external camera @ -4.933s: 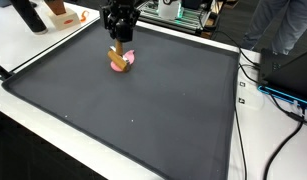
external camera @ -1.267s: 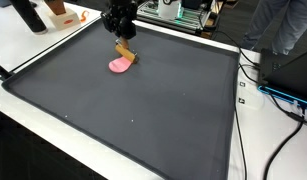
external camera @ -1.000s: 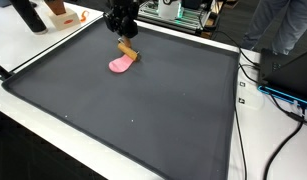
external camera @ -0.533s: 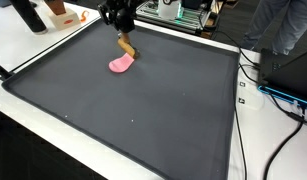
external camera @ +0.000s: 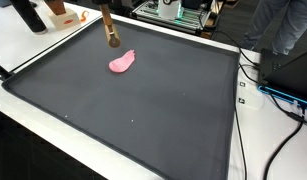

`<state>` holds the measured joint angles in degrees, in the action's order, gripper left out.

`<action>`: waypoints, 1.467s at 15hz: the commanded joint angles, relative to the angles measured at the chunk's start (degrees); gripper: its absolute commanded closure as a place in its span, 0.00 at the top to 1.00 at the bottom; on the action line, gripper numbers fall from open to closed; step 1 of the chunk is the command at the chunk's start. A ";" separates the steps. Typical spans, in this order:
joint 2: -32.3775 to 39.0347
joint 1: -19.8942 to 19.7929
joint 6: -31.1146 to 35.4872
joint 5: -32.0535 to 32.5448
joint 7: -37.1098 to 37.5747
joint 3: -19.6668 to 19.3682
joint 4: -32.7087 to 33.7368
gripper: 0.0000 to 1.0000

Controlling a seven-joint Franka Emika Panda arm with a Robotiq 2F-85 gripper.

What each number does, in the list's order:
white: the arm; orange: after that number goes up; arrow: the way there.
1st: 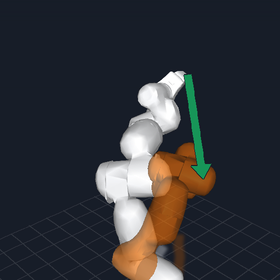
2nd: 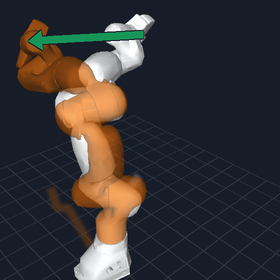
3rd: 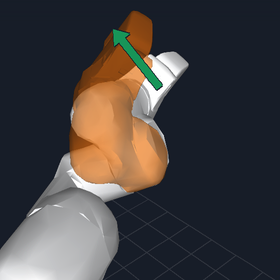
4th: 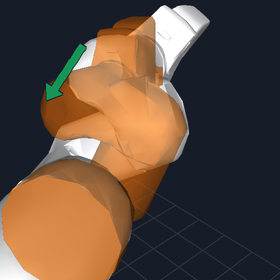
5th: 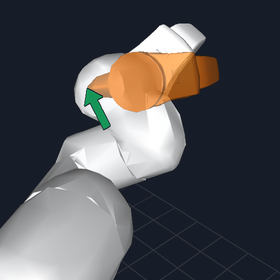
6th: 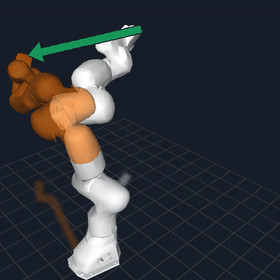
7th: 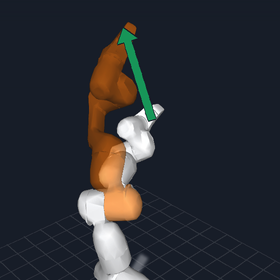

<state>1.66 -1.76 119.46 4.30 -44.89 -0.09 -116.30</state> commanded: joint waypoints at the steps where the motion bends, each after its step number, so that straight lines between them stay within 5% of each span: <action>1: -0.22 -0.03 -0.97 -0.07 1.31 -0.51 0.72 0.49; 8: -0.39 -0.24 -1.59 -0.32 2.99 -0.68 1.06 0.49; 9: -0.39 -0.24 -1.60 -0.32 3.01 -0.68 1.06 0.24; 15: 11.86 -4.11 -23.10 -8.39 4.83 -3.23 19.29 0.24; 22: 24.04 -12.80 -35.92 -21.72 4.39 -3.50 33.93 0.24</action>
<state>20.61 -11.08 88.75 -11.74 -40.19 -3.99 -89.19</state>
